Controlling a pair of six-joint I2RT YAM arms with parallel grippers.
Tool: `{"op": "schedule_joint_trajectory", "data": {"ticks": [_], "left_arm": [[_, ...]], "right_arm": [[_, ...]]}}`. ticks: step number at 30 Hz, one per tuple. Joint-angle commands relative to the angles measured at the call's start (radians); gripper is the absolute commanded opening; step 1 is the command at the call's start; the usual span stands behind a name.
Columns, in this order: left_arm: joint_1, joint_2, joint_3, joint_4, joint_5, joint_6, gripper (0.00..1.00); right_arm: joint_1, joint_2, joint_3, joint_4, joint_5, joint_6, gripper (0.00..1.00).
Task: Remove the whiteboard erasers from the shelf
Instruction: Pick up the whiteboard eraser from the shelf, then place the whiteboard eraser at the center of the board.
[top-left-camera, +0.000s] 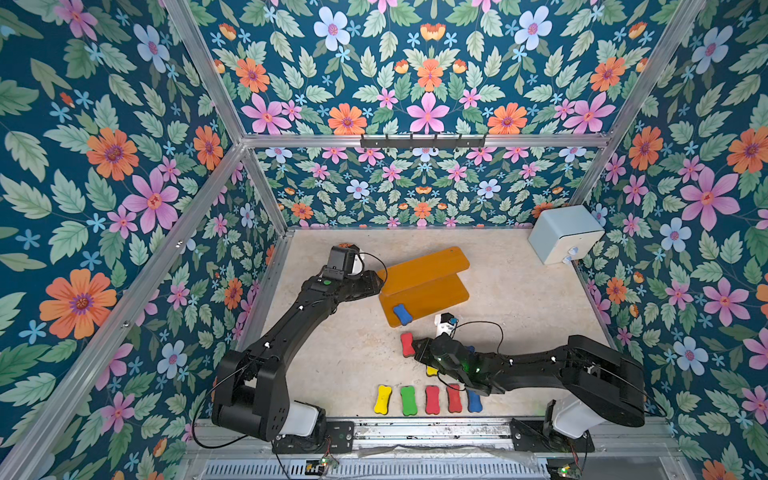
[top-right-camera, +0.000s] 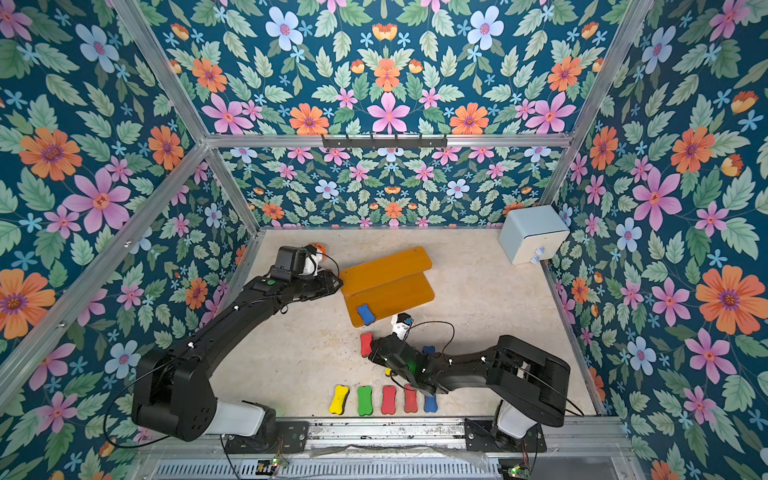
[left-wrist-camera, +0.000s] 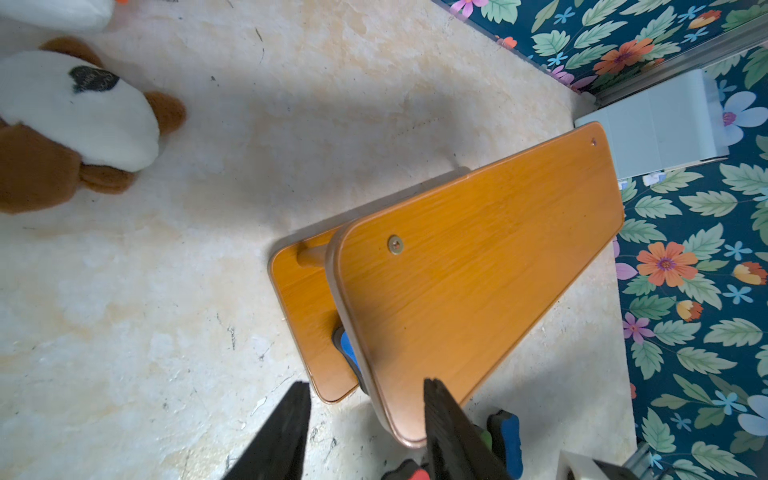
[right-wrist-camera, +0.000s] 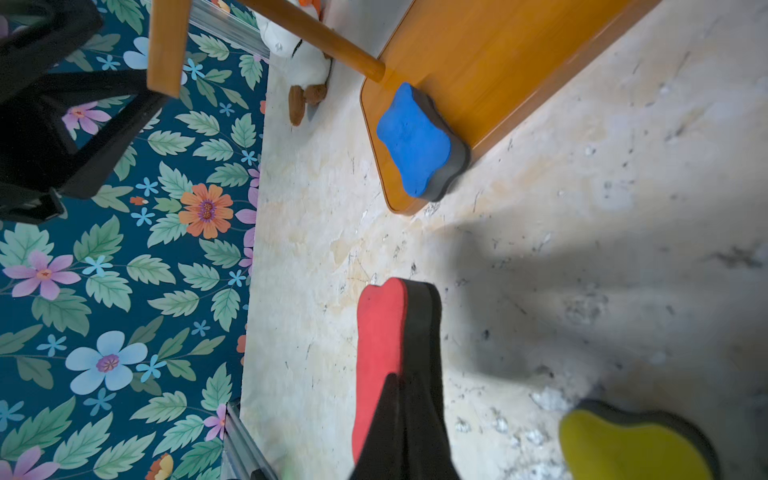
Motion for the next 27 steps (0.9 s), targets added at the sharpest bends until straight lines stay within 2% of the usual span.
{"op": "schedule_joint_trajectory", "data": {"ticks": [1,9,14,15,27], "left_arm": [[0.001,-0.006,-0.004,0.019,-0.015,0.008,0.5],[0.0,-0.025,-0.013,0.025,-0.009,0.008,0.5],[0.001,-0.023,-0.007,0.024,0.005,0.004,0.5],[0.001,-0.025,-0.007,0.026,0.005,0.005,0.5],[0.001,-0.021,-0.012,0.022,0.004,0.007,0.5]], "right_arm": [[0.031,0.007,0.004,-0.031,0.061,0.081,0.0],[0.094,0.115,-0.046,0.066,0.062,0.162,0.0],[0.098,0.08,-0.039,-0.009,0.131,0.15,0.0],[0.098,0.048,-0.035,-0.02,0.133,0.146,0.0],[0.098,0.061,-0.002,-0.04,0.092,0.092,0.0]]}}
